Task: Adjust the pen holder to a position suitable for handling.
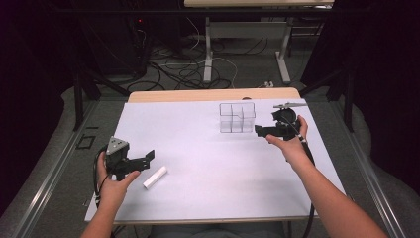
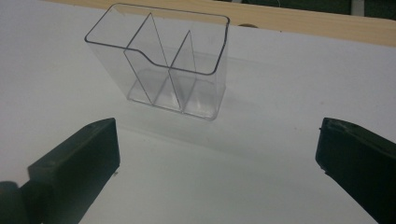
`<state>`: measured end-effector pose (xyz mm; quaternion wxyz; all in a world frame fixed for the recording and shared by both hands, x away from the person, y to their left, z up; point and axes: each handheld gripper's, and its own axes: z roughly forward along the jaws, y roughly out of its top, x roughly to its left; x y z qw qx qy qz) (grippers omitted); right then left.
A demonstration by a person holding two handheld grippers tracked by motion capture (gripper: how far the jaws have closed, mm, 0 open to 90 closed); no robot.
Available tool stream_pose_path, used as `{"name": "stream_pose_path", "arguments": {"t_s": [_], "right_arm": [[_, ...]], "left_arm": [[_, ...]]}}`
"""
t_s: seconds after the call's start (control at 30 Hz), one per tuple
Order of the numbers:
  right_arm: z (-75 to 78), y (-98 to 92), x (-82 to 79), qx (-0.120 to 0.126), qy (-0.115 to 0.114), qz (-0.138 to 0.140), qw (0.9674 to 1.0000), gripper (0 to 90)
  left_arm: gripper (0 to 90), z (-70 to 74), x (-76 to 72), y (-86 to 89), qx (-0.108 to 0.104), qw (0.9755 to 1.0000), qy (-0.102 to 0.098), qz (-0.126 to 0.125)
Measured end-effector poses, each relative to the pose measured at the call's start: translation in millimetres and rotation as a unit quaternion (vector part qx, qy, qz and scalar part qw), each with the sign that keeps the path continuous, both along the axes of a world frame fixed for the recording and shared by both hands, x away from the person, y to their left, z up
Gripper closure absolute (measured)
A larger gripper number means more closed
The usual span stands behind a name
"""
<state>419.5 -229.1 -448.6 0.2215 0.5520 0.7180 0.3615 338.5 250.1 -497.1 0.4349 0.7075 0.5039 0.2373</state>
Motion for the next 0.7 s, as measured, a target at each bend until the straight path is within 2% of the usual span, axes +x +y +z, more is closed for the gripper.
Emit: {"name": "stream_pose_path", "arguments": {"t_s": [0.13, 0.3, 0.4, 0.47, 0.57, 0.7], "right_arm": [[7.3, 6.3, 8.4, -0.011, 0.0, 0.008, 0.9999, 0.0], [14.3, 14.5, 19.3, -0.018, 0.004, 0.014, 0.9997, 0.0], [17.1, 18.1, 23.4, -0.021, 0.004, 0.015, 0.9997, 1.5], [20.7, 22.7, 30.5, -0.031, 0.004, 0.011, 0.9994, 6.9], [23.2, 25.6, 38.7, -0.038, 0.015, 0.002, 0.9992, 15.7], [25.0, 27.8, 46.3, -0.038, 0.023, -0.003, 0.999, 19.6]], "left_arm": [[0.8, -0.6, 0.1, 0.1, 0.001, 1.0, 0.003, 0.001], [0.8, -0.6, -2.7, 1.4, 0.007, 0.9997, 0.005, 0.021], [0.8, -2.1, -2.1, 3.7, -0.005, 0.9996, 0.011, 0.025], [0.8, -3.5, -1.5, 5.9, -0.013, 0.9993, 0.021, 0.027], [0.8, -4.3, -1.2, 7.0, -0.02, 0.9991, 0.021, 0.03], [0.8, -4.5, -1.2, 9.4, -0.024, 0.999, 0.021, 0.033]]}}
